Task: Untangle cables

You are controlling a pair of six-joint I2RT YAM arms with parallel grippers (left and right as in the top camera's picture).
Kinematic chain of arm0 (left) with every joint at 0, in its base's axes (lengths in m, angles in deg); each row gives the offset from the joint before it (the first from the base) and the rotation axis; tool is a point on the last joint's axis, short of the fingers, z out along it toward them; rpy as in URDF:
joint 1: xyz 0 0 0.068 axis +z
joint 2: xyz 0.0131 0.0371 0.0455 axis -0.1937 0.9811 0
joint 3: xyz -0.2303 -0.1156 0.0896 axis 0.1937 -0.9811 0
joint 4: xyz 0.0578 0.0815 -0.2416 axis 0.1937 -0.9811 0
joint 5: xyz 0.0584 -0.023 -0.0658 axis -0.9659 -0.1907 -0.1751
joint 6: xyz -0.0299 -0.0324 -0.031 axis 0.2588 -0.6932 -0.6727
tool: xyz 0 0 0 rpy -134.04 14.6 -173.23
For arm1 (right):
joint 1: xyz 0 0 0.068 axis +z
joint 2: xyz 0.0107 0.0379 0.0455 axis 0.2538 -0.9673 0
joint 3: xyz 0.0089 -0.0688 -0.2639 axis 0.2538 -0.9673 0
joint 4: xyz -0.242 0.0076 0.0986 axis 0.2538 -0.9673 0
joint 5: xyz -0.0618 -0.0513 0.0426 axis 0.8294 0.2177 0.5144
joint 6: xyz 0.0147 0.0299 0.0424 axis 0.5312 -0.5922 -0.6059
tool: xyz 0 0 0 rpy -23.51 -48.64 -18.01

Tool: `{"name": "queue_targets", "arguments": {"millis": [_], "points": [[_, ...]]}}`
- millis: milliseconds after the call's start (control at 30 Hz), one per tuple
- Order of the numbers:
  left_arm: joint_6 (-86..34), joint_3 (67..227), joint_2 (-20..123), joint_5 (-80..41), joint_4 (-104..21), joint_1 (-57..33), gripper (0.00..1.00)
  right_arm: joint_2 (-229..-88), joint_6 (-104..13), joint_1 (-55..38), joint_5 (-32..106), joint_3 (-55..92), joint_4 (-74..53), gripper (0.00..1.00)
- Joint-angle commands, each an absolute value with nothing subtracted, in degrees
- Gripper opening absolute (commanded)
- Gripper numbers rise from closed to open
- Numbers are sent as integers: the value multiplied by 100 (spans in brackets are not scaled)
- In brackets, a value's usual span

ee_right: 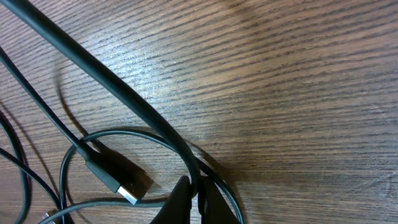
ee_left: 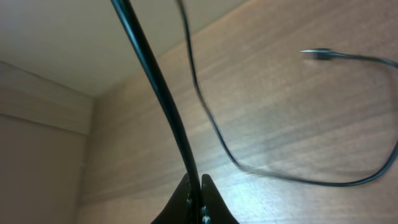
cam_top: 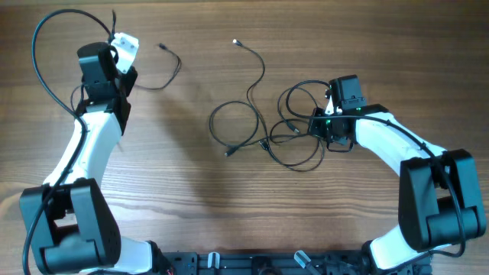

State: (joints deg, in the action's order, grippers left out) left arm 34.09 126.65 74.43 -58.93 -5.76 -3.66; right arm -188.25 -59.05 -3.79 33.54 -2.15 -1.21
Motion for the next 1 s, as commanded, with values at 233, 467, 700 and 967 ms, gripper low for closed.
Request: {"name": "queue_targets", "arguments": {"millis": [233,467,700,967], "points": [[2906,12682,8092,-5653,-569,-45,100,-18902,-5883,-418,3426,-220,-66,7],[327,12687,7012,-5452,-702,-185,98,-18902,-5883,-418,3408,-220,175,11],[-2880,12684,6814,-3415,-2372,-1144,67,-18255,-4738,-418,2724,821,-1025,50],[-3422,12680,7052,-3513,-3922,-2563,73,-18152,-4003,-77,2121,545,-2035,70]]}}
